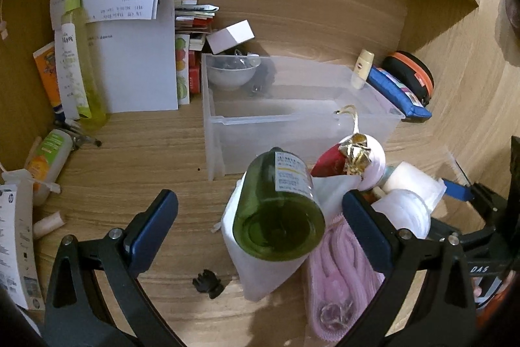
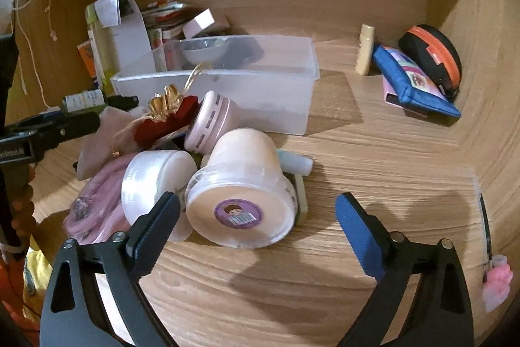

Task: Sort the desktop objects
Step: 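Move left gripper to the green glass bottle while right gripper approaches the white purple-label container, then close left gripper on the green bottle while right gripper closes on the white container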

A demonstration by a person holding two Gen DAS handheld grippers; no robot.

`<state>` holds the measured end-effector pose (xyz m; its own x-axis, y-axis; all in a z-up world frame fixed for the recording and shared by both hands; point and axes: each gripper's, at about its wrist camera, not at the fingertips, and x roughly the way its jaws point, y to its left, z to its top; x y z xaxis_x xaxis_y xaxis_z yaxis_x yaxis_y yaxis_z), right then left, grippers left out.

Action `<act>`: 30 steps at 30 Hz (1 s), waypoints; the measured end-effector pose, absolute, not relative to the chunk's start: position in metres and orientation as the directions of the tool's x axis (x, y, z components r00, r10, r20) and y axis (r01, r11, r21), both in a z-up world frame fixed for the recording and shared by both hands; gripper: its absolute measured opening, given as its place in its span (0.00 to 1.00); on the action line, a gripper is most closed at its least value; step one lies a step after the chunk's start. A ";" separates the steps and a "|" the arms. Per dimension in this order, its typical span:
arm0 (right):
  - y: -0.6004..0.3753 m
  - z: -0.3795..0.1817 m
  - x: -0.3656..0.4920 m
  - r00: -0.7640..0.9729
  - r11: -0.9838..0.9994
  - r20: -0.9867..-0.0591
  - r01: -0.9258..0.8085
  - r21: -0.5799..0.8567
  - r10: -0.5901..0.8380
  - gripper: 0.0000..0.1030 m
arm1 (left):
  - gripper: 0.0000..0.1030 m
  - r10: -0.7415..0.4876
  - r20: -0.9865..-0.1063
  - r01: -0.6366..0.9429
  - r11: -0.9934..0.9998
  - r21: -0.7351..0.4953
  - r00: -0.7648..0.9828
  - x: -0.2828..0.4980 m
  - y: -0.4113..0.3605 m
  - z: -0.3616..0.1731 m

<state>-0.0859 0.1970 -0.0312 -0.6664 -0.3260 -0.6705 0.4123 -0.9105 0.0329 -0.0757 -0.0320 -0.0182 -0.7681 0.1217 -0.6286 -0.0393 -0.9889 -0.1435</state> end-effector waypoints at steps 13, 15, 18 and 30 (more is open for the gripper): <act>0.188 -0.034 -0.090 -0.657 -0.908 -0.673 0.417 0.053 -0.341 0.66 | 0.53 0.156 -0.625 -0.046 -0.981 -0.187 -0.765 -0.079 -0.040 -0.020; 0.189 -0.034 -0.089 -0.660 -0.907 -0.669 0.418 0.052 -0.342 0.66 | 0.53 0.153 -0.615 -0.040 -0.980 -0.193 -0.773 -0.074 -0.043 -0.018; 0.189 -0.034 -0.089 -0.659 -0.908 -0.669 0.416 0.058 -0.344 0.66 | 0.49 0.152 -0.599 -0.034 -0.978 -0.204 -0.786 -0.066 -0.047 -0.016; 0.202 -0.014 -0.082 -0.696 -0.908 -0.613 0.410 0.088 -0.374 0.66 | 0.43 0.138 -0.536 -0.024 -0.976 -0.214 -0.833 -0.053 -0.054 -0.001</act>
<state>-0.0823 0.2025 -0.0135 -0.6957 -0.3741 -0.6132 0.4105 -0.9076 0.0881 -0.0530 -0.0541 -0.0006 -0.8330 0.1380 -0.5357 -0.0241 -0.9765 -0.2142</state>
